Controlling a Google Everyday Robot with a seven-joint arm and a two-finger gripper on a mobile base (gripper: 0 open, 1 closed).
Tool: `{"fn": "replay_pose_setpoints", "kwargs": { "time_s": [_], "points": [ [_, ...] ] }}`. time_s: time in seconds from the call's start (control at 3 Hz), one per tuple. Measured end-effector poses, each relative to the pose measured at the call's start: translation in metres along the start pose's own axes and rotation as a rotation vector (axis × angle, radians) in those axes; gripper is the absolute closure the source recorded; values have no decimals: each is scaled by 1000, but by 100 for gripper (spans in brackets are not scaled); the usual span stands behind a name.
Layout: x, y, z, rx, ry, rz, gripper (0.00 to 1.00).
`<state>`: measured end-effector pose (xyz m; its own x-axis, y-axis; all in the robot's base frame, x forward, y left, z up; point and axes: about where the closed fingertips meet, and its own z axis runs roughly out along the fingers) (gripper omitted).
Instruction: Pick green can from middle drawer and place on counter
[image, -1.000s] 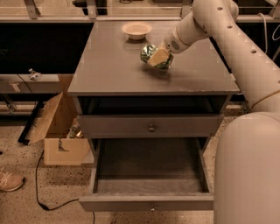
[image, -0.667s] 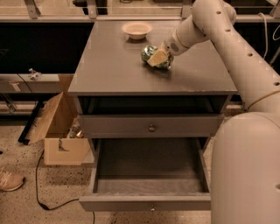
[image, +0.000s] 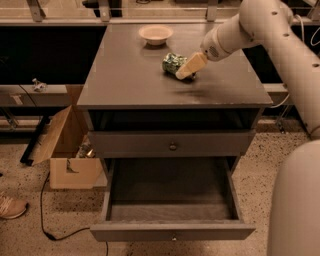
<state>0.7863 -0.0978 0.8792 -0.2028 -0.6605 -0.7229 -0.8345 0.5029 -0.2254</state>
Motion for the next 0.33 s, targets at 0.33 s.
{"fn": "replay_pose_setpoints", "kwargs": {
  "time_s": [0.33],
  "points": [
    [-2, -4, -67, 108, -52, -17, 0]
  ]
}}
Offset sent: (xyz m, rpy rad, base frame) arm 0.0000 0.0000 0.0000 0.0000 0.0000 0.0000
